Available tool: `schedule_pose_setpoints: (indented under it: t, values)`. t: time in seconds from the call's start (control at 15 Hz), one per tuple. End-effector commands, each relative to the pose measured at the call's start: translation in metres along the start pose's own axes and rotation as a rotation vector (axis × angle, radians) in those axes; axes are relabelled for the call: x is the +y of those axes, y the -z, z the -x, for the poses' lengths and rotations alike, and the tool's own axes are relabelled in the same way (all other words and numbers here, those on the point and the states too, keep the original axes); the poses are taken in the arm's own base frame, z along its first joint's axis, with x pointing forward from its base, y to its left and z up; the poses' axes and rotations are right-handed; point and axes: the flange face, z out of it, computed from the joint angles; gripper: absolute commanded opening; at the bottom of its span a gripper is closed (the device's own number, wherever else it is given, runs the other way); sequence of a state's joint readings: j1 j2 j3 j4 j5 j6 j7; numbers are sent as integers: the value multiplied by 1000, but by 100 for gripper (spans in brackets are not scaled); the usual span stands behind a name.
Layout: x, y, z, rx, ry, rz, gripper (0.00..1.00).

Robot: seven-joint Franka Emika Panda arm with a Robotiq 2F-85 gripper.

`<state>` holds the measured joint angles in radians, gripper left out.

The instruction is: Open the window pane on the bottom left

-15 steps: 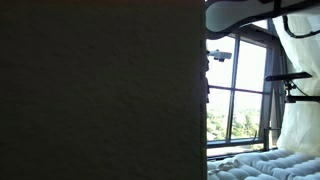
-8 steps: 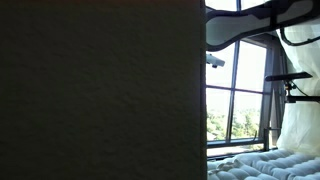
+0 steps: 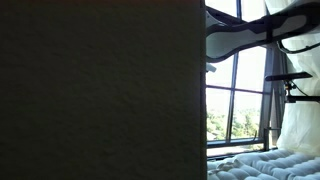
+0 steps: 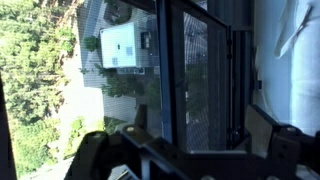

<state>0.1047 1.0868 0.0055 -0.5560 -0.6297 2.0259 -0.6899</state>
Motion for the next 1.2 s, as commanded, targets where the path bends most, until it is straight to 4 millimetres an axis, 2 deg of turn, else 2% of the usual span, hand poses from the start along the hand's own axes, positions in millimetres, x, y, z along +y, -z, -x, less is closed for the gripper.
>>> schedule_pose_setpoints:
  t: [0.0,0.4,1.13]
  values:
    - [3,0,-1,48,54,-10,100]
    - [-2,2,-3,50,50,-53,100]
    - [-11,-11,-8,66,45,-45,100]
